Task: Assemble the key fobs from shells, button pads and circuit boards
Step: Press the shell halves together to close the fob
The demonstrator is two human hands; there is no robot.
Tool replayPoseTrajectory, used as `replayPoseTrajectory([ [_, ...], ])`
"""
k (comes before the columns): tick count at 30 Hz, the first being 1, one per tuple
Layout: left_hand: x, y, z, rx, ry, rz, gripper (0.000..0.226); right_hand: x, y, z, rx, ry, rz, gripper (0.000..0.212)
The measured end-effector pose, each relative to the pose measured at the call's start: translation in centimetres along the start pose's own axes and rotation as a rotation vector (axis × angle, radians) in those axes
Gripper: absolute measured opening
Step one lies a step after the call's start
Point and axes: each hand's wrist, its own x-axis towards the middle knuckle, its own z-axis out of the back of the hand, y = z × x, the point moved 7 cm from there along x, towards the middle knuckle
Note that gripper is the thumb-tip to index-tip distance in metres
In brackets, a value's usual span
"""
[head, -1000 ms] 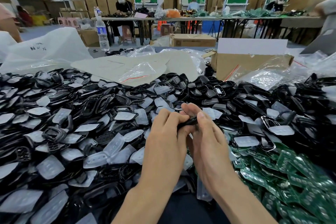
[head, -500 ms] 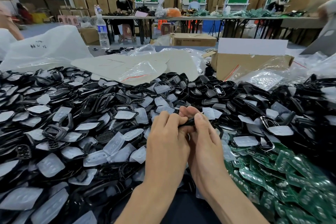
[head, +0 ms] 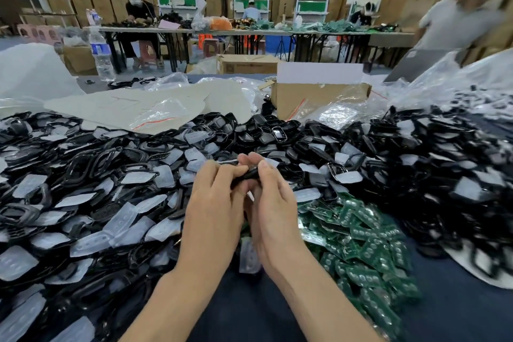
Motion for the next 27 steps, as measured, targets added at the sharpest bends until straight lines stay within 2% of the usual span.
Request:
replayPoseTrajectory([
  [4,0.2,-3.9,-0.7,-0.115,0.059,-0.003,0.022,-2.0,4.5,1.4,0.016,-0.043,0.074,0.027],
  [10,-0.3,-12.8,-2.6,-0.462,0.125,0.080,0.029,-6.7,12.6,5.9,0.004,-0.111,0.236,0.030],
  [12,-0.8,-16.2,-3.8,-0.546,0.170,0.092,0.031,-8.6,15.1,8.3,0.028,-0.160,0.292,0.025],
  [15,-1.9,-21.1,-6.1,-0.629,0.260,0.084,0.027,-11.6,19.2,12.2,0.114,-0.281,0.395,0.014],
  [27,-10.8,-40.7,-13.7,-0.808,0.592,-0.123,0.031,-24.8,30.8,27.5,0.208,-0.751,0.768,0.014],
])
